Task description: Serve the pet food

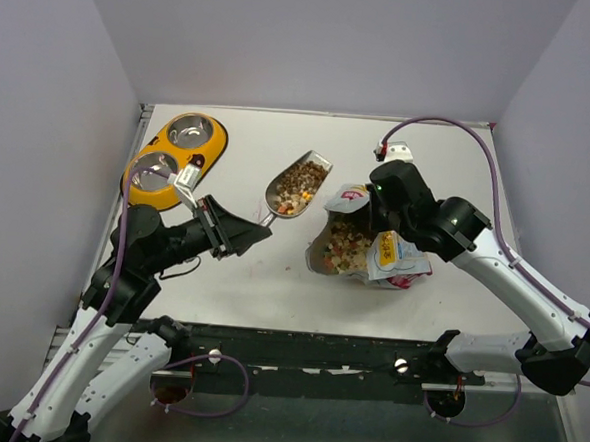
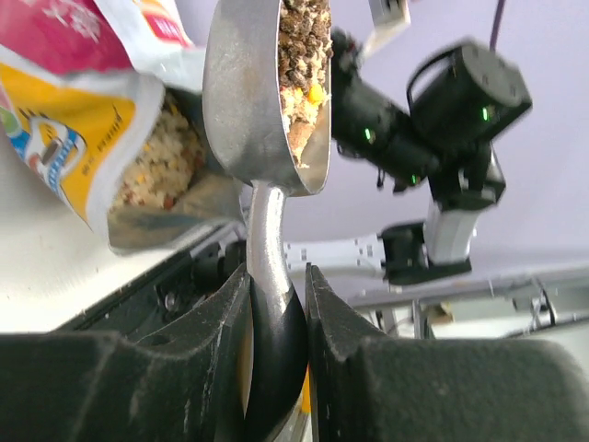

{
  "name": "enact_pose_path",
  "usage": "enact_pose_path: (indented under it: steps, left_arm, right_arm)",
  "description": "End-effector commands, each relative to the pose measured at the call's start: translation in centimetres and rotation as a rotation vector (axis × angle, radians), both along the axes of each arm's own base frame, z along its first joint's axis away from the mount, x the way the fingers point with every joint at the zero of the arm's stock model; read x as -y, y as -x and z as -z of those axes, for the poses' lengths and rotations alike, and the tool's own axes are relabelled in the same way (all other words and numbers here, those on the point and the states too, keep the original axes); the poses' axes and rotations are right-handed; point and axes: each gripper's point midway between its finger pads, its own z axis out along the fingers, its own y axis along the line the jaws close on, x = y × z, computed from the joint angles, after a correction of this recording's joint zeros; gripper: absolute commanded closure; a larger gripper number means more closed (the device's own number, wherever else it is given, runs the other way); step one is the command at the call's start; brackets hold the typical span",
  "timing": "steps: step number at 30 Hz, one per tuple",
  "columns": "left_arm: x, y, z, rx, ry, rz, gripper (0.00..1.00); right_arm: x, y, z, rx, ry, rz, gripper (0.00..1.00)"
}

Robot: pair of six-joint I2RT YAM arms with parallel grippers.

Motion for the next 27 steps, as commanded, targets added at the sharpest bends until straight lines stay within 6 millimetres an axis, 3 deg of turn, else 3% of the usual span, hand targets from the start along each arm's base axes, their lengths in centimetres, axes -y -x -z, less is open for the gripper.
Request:
enact_pose_path:
  steps: [1, 4, 8, 16, 19, 27]
  left_arm:
    - [-1.1, -5.1, -1.8, -0.031, 0.028, -0.208, 1.0]
    - [-1.6, -8.1, -2.6, 0.002, -0.006, -0.292, 1.0]
    - [-3.3, -12.7, -2.1, 0.026, -0.002, -0.394, 1.0]
    - [-9.7, -19.0, 0.5, 0.079, -0.042, -0.571, 1.0]
    - [-13.1, -20.0, 2.1, 0.082, -0.092, -0.638, 1.0]
    - [-21.3, -20.0, 6.9, 0.015, -0.141, -0.796, 1.0]
  right_arm:
    - [0.4, -0.6, -4.6, 0.117, -0.106, 0.034, 0.99]
    - [0.4, -0.4, -4.8, 0.12, -0.11, 0.033, 0.99]
    - [0.6, -0.3, -5.1, 0.127, -0.107, 0.025, 0.99]
    - [0.4, 0.2, -5.7, 0.119, -0.132, 0.006, 0.99]
    - [0.3, 0.4, -5.5, 0.11, -0.141, -0.002, 0.99]
    - [-0.3, 0.8, -5.1, 0.1, -0.158, -0.044, 0.99]
